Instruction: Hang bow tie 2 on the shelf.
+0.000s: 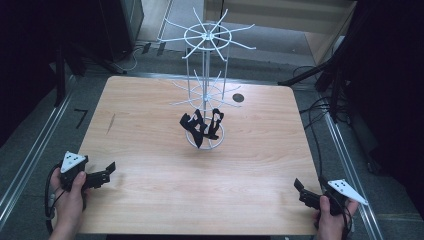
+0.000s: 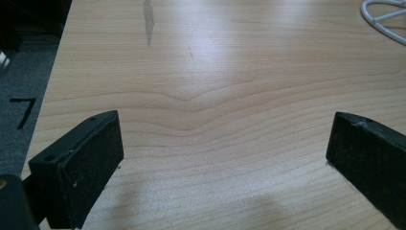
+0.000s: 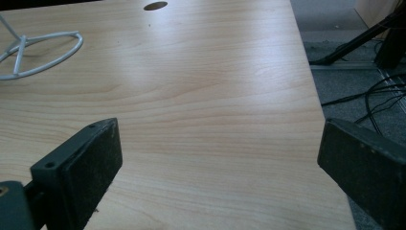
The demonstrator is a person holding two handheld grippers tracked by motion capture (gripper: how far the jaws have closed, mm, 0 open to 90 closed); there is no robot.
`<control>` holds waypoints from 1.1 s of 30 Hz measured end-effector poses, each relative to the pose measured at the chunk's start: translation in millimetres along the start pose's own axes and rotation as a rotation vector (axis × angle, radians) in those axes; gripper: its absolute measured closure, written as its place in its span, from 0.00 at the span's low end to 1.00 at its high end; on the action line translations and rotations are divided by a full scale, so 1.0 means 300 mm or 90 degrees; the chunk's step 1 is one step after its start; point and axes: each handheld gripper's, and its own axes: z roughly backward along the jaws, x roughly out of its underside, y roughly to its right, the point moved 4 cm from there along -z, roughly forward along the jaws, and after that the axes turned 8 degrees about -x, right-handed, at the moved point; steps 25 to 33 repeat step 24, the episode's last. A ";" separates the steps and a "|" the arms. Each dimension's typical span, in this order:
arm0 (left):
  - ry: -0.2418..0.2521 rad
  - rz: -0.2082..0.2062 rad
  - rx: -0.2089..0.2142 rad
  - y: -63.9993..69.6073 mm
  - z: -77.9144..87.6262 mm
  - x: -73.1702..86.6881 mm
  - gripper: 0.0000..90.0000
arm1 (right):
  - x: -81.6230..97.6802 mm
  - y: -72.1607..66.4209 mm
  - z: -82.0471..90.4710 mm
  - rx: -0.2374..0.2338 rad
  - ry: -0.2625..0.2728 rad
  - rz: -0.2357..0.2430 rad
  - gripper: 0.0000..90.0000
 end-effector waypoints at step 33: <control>-0.005 0.008 0.002 -0.004 -0.002 0.000 0.00 | 0.022 0.005 -0.007 -0.015 -0.021 -0.015 0.06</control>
